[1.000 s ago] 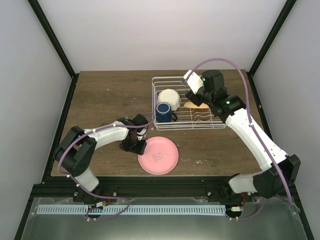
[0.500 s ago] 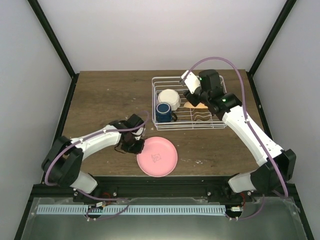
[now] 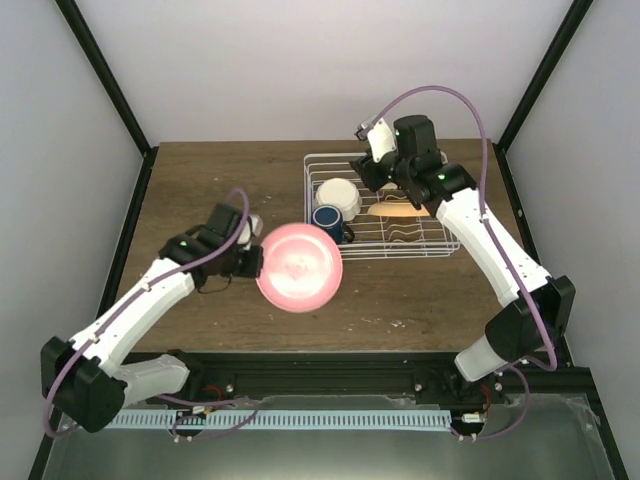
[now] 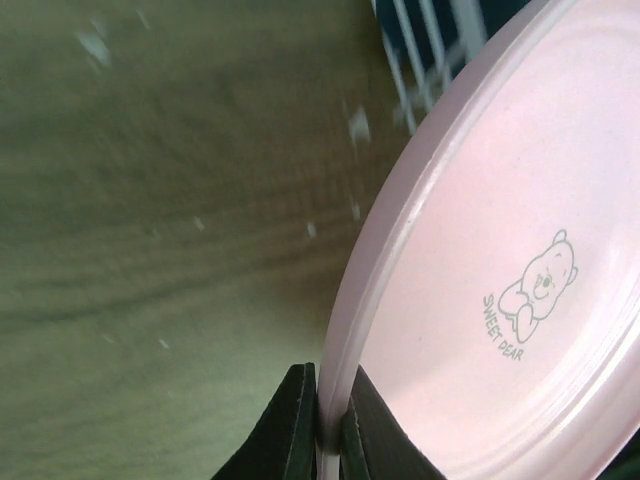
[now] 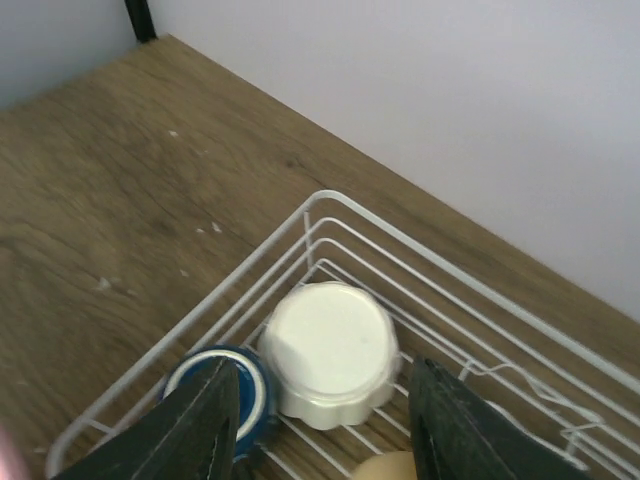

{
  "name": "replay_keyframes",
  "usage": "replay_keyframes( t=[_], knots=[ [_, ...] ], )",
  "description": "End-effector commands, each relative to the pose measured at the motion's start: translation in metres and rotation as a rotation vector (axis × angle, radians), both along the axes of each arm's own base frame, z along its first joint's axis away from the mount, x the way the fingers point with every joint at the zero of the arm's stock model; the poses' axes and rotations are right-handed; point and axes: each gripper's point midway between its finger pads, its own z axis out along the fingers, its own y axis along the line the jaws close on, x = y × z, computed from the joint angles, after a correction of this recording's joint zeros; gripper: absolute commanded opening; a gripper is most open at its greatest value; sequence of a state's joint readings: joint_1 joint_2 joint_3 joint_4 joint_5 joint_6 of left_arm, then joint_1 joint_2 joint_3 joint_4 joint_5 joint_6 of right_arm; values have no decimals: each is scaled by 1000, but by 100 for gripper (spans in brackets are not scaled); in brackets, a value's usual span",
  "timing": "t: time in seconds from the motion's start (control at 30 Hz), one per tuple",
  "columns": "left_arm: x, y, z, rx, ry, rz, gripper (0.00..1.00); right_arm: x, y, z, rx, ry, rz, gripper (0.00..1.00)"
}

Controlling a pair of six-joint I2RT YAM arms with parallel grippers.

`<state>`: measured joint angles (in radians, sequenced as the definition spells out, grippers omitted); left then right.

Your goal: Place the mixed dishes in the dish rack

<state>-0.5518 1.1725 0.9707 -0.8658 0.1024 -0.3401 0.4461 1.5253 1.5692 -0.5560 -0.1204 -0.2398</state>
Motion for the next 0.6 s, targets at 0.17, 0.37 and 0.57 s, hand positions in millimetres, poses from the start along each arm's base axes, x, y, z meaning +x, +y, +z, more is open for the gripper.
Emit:
replay_keyframes(
  t=[0.17,0.37,0.57],
  knots=[
    [78,33,103,-5,-309,115,0,-12,8,47,318,109,102,56],
    [117,57,138,-71,-371,179,0,-11,-14,68,448,149,137,71],
    [153,54,160,-186,-425,186,0,-17,-11,61,526,238,238,87]
  ],
)
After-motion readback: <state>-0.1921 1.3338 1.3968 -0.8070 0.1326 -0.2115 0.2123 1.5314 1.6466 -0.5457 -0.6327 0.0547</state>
